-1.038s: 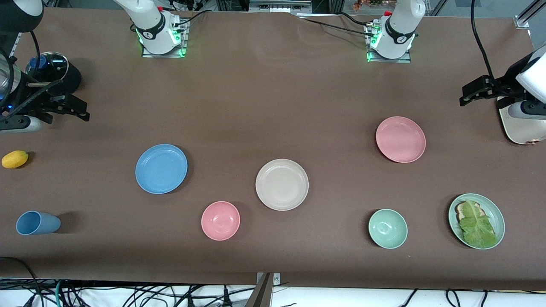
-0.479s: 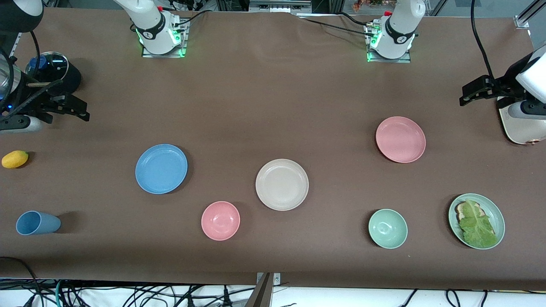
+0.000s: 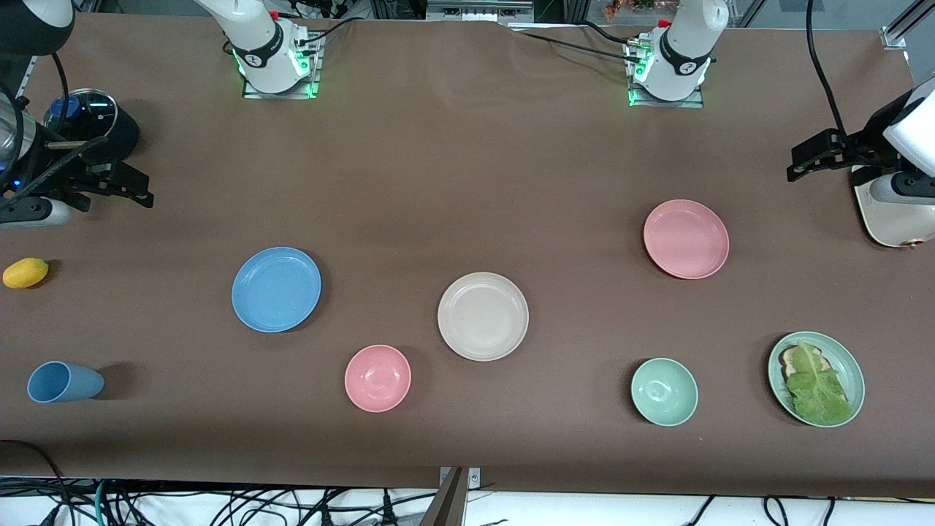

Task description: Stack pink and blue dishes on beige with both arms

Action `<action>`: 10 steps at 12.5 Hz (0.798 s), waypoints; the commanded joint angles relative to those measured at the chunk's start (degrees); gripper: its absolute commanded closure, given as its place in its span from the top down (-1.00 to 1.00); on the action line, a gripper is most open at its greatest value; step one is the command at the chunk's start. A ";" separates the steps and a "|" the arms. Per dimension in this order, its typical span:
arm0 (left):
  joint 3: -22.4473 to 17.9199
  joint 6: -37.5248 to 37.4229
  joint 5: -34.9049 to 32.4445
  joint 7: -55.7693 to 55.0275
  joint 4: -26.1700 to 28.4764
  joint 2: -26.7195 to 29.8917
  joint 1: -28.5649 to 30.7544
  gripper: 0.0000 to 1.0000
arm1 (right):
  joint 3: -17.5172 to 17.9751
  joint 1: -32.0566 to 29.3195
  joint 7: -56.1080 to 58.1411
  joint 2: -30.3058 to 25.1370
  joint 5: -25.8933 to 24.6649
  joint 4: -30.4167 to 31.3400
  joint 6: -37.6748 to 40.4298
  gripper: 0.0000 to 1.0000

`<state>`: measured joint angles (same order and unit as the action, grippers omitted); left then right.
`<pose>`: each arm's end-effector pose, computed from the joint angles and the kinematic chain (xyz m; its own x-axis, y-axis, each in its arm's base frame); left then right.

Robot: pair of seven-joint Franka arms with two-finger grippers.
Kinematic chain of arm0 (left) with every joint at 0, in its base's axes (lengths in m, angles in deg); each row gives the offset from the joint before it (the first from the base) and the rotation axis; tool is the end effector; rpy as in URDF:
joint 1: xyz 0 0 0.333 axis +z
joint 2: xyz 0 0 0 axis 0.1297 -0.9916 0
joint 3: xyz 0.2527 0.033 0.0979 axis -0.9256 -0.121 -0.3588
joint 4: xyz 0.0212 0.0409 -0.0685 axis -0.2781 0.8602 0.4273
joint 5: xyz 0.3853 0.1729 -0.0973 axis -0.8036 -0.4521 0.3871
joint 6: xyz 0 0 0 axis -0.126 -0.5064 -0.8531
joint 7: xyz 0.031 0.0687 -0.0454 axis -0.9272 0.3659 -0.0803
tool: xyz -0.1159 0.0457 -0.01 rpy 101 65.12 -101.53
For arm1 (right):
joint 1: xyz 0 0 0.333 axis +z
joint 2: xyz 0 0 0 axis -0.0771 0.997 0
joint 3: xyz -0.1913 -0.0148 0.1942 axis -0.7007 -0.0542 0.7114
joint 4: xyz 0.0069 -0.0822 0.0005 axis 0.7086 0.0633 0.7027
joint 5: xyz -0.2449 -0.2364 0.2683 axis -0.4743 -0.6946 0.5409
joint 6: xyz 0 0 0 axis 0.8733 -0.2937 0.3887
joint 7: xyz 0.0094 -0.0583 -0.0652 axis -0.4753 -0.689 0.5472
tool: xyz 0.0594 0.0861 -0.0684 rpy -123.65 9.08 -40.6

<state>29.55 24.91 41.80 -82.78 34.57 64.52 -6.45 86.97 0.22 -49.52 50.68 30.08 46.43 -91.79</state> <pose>0.5994 -0.0170 0.5643 0.9937 -0.0367 -0.1061 -0.0332 -0.9989 0.0341 0.6252 0.0260 0.5259 0.9974 0.0699 -0.0200 0.0696 -0.9975 -0.0124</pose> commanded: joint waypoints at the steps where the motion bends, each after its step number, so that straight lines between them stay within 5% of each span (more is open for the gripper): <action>1: 0.07 -1.49 0.13 1.39 -1.82 -0.56 0.32 1.00 | -0.01 -0.16 -0.18 -1.46 0.74 1.00 0.34 1.00; 10: 0.16 -0.96 0.30 0.95 -1.82 -5.98 0.05 1.00 | -0.01 -0.16 -0.18 -1.38 0.74 1.00 0.34 1.00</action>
<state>29.57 24.76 41.80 -82.75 34.61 61.96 -6.46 86.97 0.22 -49.52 50.68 30.08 46.43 -91.79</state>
